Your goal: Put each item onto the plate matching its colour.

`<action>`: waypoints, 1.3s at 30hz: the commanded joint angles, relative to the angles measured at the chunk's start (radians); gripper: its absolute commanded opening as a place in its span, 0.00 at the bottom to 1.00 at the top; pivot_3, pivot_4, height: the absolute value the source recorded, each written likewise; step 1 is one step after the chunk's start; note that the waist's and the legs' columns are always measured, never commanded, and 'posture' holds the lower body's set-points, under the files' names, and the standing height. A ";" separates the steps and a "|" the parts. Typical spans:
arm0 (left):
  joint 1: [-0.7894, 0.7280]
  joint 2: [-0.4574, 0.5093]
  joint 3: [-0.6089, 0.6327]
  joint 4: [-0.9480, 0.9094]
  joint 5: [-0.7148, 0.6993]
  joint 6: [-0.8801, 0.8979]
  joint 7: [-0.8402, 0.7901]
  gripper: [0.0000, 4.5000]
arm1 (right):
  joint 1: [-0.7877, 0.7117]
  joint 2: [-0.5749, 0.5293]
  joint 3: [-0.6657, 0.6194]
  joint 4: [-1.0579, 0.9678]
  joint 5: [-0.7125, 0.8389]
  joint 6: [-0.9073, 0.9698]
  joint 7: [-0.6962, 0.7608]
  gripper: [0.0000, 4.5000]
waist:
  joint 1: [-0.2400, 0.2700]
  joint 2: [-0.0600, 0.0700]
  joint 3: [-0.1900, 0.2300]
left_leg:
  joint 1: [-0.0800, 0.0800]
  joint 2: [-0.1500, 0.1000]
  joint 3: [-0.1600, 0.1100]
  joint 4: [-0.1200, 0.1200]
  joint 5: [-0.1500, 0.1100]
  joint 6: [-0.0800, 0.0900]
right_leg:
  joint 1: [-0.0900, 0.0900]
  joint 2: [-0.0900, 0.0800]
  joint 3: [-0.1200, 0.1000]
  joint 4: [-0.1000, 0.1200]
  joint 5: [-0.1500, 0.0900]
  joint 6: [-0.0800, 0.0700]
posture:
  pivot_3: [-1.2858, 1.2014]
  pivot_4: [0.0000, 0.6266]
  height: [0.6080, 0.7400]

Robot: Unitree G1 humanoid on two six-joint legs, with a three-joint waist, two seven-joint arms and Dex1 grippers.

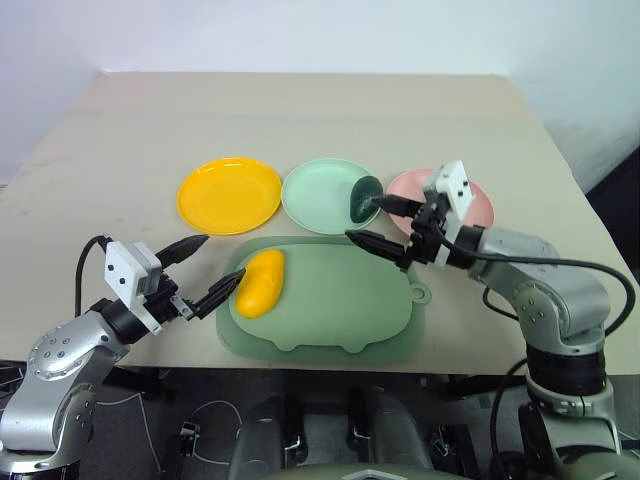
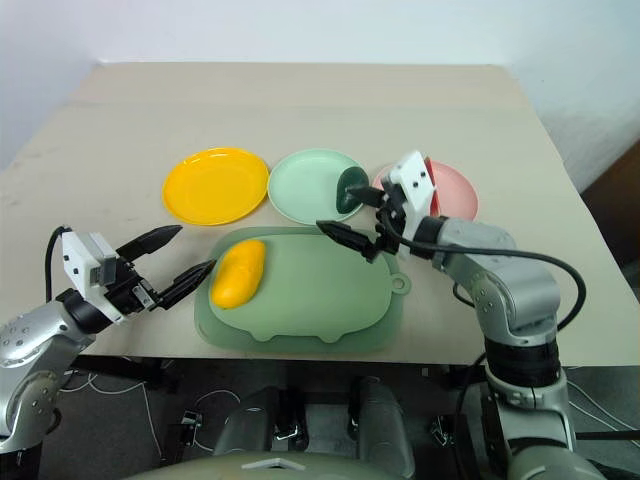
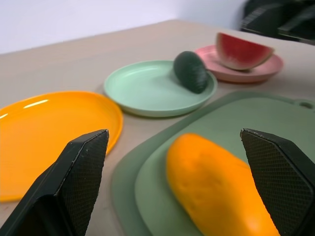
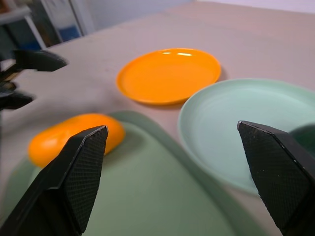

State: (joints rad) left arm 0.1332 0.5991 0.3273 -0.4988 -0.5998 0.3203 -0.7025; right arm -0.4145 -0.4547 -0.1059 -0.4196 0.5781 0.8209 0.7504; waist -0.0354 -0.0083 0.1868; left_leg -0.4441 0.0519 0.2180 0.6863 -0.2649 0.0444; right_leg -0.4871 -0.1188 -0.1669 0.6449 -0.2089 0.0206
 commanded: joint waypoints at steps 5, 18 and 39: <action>-0.021 -0.001 -0.008 -0.083 -0.026 0.064 0.064 1.00 | 0.056 -0.012 0.011 -0.060 0.031 -0.119 0.023 0.99 | 0.000 0.000 0.000 | 0.001 0.000 0.000 0.000 0.000 0.000 | 0.001 0.000 0.000 0.000 0.000 0.000 | 0.52 0.24 0.67; -0.076 0.027 -0.013 -0.195 -0.173 0.338 0.227 1.00 | 0.044 -0.044 0.069 -0.052 -0.006 -0.176 0.002 0.99 | 0.020 0.000 0.000 | 0.002 0.000 -0.001 0.000 0.000 0.000 | 0.002 0.000 0.000 0.000 0.000 0.000 | 0.52 0.24 0.67; -0.106 -0.001 -0.138 0.213 -0.046 0.134 -0.076 1.00 | 0.067 -0.079 0.059 -0.095 -0.005 -0.163 -0.074 0.99 | 0.024 0.000 -0.001 | 0.002 0.000 -0.002 0.000 0.000 0.000 | 0.006 0.000 -0.001 -0.009 -0.001 -0.004 | 0.52 0.24 0.67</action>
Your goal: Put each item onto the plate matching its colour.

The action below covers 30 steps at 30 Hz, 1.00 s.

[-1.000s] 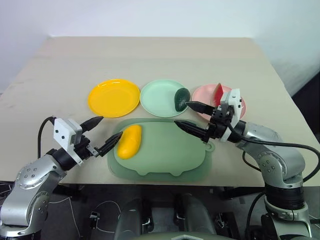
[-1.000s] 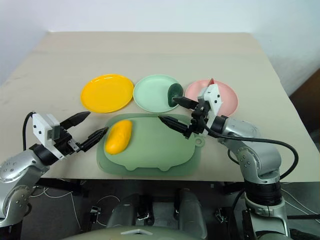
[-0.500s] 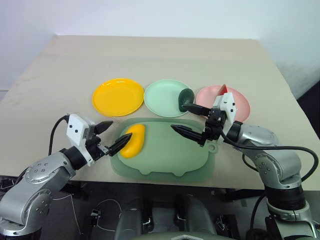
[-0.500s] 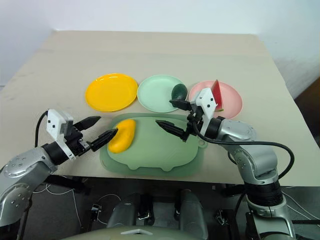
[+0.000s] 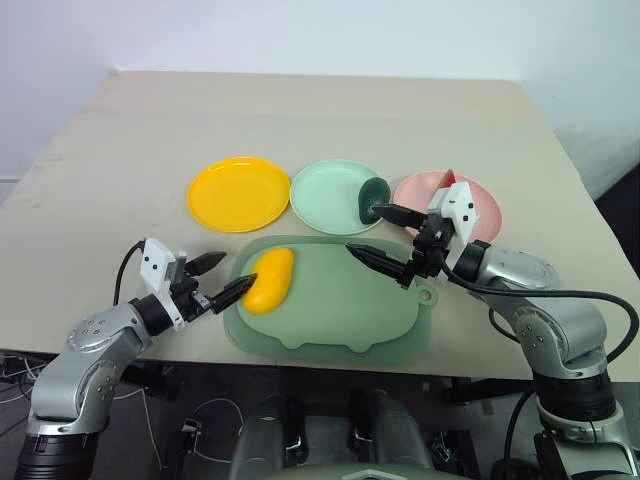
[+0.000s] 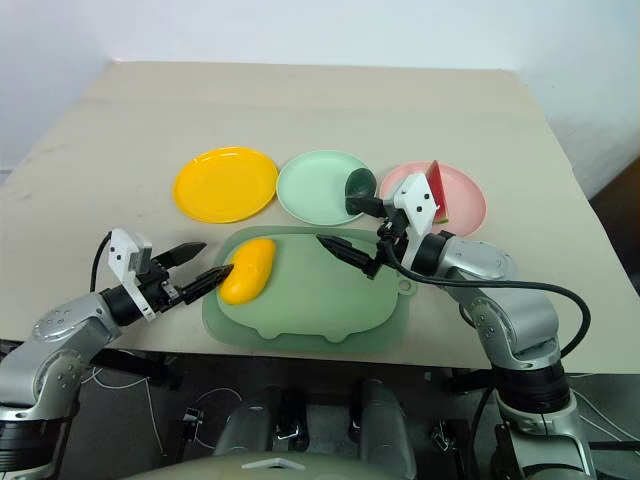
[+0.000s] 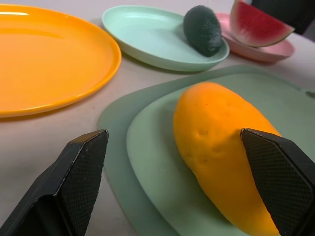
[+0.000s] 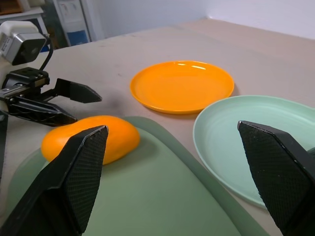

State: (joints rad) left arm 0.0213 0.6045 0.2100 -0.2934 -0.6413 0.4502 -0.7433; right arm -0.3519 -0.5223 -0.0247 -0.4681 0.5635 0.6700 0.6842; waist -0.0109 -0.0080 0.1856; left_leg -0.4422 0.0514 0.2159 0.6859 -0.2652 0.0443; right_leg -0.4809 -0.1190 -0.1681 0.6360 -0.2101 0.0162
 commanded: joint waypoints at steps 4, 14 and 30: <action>0.054 -0.030 -0.022 -0.069 -0.030 0.000 -0.051 1.00 | 0.023 -0.017 -0.019 -0.040 -0.001 -0.030 -0.007 0.99 | -0.002 0.000 0.000 | 0.000 0.000 0.000 0.000 0.000 0.000 | 0.001 0.000 0.000 -0.001 0.000 0.000 | 0.52 0.24 0.67; 0.078 -0.019 -0.006 -0.196 -0.068 0.056 -0.006 1.00 | 0.052 -0.031 -0.006 -0.007 -0.034 -0.079 0.017 0.99 | -0.001 0.000 0.000 | 0.000 0.000 -0.001 -0.001 0.000 0.000 | 0.001 0.001 -0.001 -0.003 0.000 0.000 | 0.52 0.24 0.67; -0.188 -0.024 -0.158 -0.122 0.024 0.207 0.106 1.00 | 0.054 -0.033 0.010 0.024 -0.086 -0.103 0.015 0.99 | -0.001 0.000 0.000 | 0.000 0.000 -0.001 -0.001 0.000 0.000 | 0.003 0.001 -0.002 -0.003 0.002 0.002 | 0.52 0.24 0.67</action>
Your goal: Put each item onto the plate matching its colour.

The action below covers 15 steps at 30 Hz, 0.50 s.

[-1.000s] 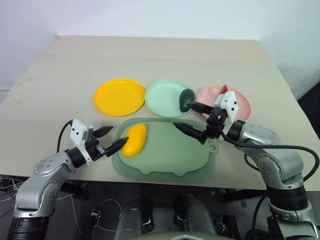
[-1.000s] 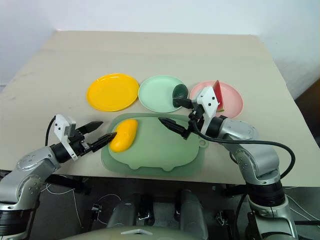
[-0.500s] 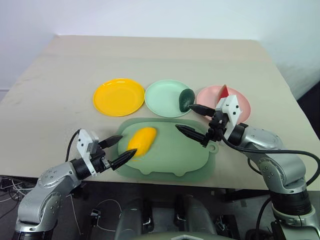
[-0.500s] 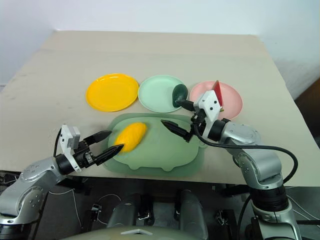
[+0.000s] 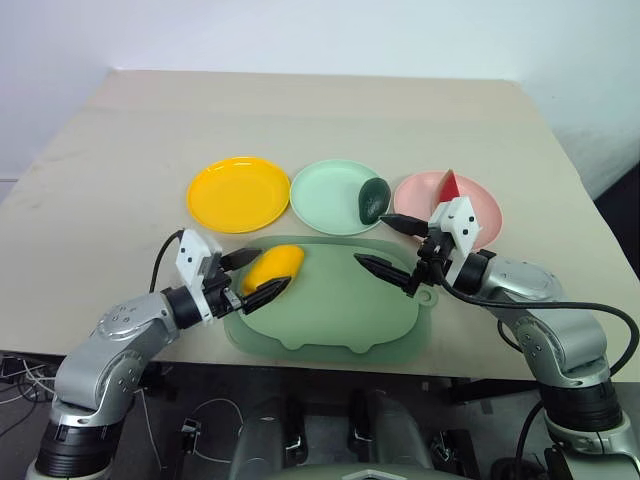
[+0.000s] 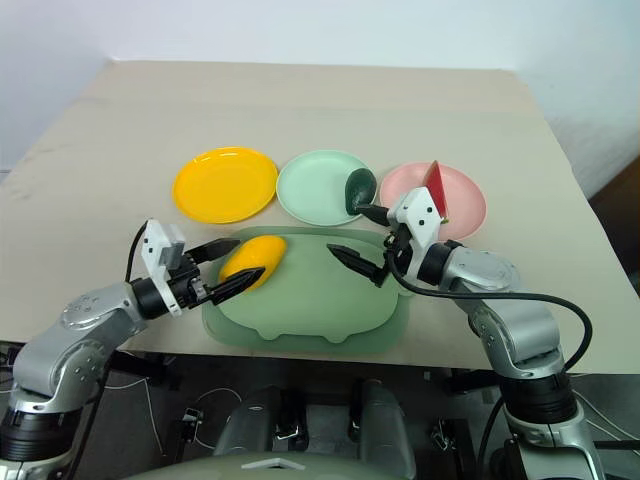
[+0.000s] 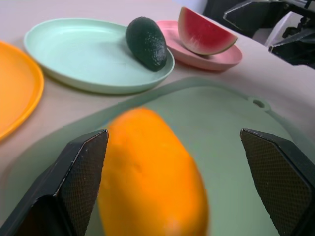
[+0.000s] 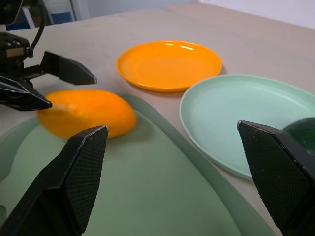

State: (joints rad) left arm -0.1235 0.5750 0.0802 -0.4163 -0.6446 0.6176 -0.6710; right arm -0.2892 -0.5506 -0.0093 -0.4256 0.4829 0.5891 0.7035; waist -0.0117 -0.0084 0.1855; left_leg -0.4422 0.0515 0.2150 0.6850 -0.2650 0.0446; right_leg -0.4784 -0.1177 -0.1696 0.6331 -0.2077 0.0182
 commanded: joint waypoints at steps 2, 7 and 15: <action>-0.069 0.022 -0.057 0.003 0.052 0.081 0.052 1.00 | -0.005 -0.003 -0.006 -0.023 -0.012 -0.014 -0.015 0.99 | 0.000 0.000 0.000 | 0.000 0.000 0.000 0.000 0.000 0.000 | 0.000 0.000 0.000 0.001 0.000 0.000 | 0.52 0.24 0.67; -0.094 0.041 -0.098 -0.006 0.101 0.157 0.098 1.00 | 0.001 -0.006 -0.002 -0.028 -0.022 0.003 -0.032 0.99 | -0.002 0.000 0.000 | 0.000 0.000 0.000 0.000 0.000 0.000 | 0.000 0.001 0.000 0.001 0.000 0.001 | 0.52 0.24 0.67; -0.119 0.020 -0.118 -0.036 0.123 0.207 0.129 0.92 | -0.008 -0.002 -0.004 -0.033 -0.025 0.017 -0.051 1.00 | 0.000 0.000 0.000 | 0.000 0.000 0.000 0.000 0.000 0.000 | 0.000 0.000 0.000 0.001 0.000 0.000 | 0.52 0.24 0.67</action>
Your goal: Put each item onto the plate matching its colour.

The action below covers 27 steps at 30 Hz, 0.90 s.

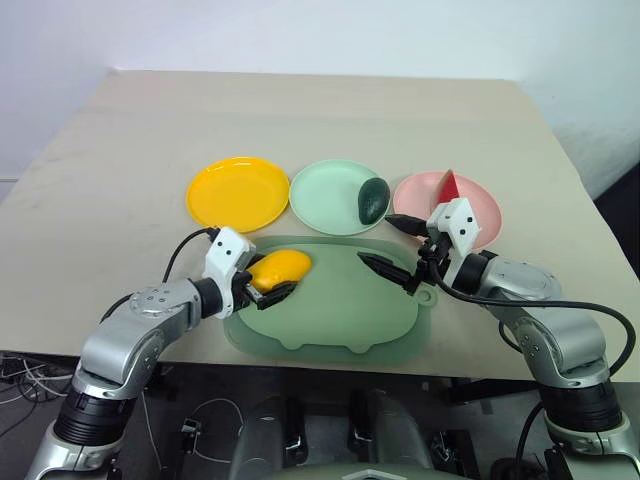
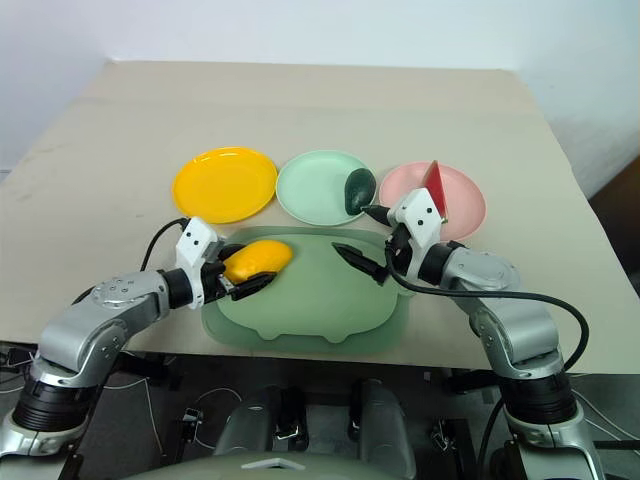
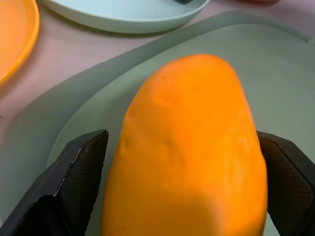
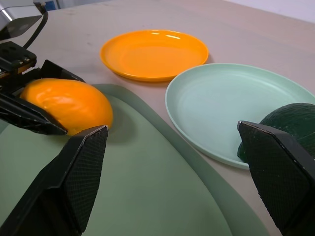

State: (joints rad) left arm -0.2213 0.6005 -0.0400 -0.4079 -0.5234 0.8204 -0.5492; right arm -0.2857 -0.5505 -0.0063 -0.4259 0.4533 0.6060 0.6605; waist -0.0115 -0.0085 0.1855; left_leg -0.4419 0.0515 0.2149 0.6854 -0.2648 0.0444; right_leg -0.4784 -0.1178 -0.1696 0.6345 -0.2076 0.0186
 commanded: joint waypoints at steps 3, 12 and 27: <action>-0.026 -0.008 0.007 -0.052 -0.006 0.009 0.001 0.74 | -0.014 -0.003 -0.005 -0.033 0.004 0.002 -0.011 1.00 | -0.001 0.000 0.000 | 0.000 0.000 0.000 0.000 0.000 0.000 | 0.000 0.000 0.000 0.000 0.000 0.000 | 0.52 0.24 0.67; -0.059 0.030 0.142 -0.063 -0.045 0.006 -0.010 0.73 | -0.008 -0.011 -0.028 -0.063 0.051 0.020 0.014 1.00 | -0.001 0.000 0.000 | 0.000 0.000 0.000 0.000 0.000 0.000 | 0.000 0.000 0.000 0.001 0.000 0.000 | 0.52 0.24 0.67; -0.308 -0.003 0.127 0.395 0.185 -0.210 0.052 0.73 | -0.014 0.018 0.036 -0.054 0.061 0.004 0.020 1.00 | 0.001 0.000 0.000 | 0.001 0.000 0.000 0.002 0.000 0.000 | 0.001 0.001 -0.001 0.003 0.000 0.001 | 0.52 0.24 0.67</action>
State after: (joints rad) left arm -0.5018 0.6043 0.1093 -0.0407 -0.3713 0.6599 -0.4848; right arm -0.2850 -0.5370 0.0358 -0.4690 0.5197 0.6357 0.6783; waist -0.0101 -0.0089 0.1854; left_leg -0.4409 0.0511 0.2149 0.6870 -0.2643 0.0444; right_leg -0.4769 -0.1173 -0.1702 0.6371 -0.2074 0.0198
